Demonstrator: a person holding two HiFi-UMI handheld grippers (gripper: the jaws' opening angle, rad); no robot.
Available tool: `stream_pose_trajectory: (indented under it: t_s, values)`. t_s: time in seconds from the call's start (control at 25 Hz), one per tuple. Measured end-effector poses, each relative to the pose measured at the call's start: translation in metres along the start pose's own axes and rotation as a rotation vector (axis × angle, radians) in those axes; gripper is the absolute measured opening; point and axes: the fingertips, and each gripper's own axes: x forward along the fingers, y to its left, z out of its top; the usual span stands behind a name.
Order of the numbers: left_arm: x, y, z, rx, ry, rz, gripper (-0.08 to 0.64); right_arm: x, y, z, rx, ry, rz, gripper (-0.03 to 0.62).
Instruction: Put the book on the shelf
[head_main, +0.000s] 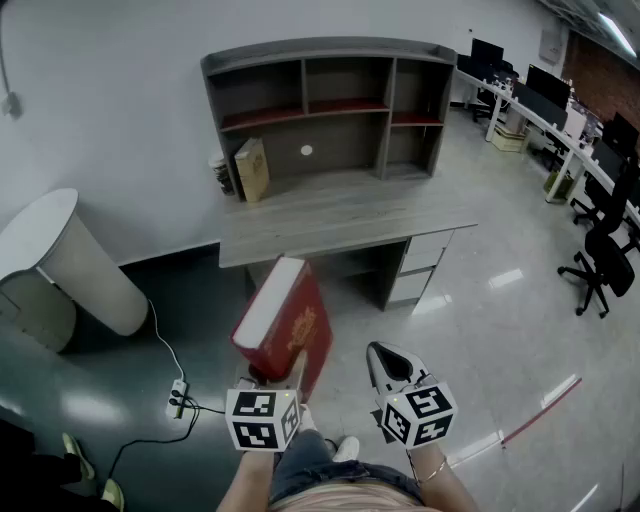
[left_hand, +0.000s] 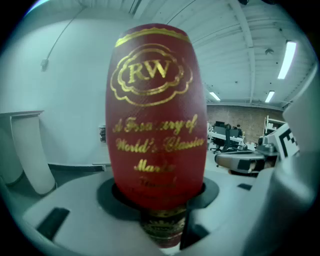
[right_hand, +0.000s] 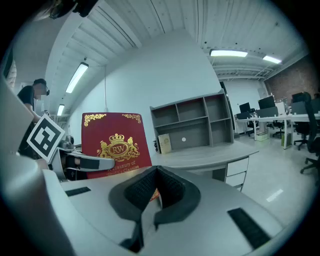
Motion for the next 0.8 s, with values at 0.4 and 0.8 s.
stream_pose_trajectory:
  t_s: [0.4, 0.8]
  values:
    - [0.001, 0.001, 0.002, -0.017, -0.008, 0.007, 0.218, -0.001, -0.004, -0.002, 0.014, 0.0, 0.018, 0.008]
    - [0.021, 0.017, 0.015, -0.018, 0.011, 0.032, 0.218, 0.023, -0.009, 0.001, 0.087, -0.002, 0.065, 0.009]
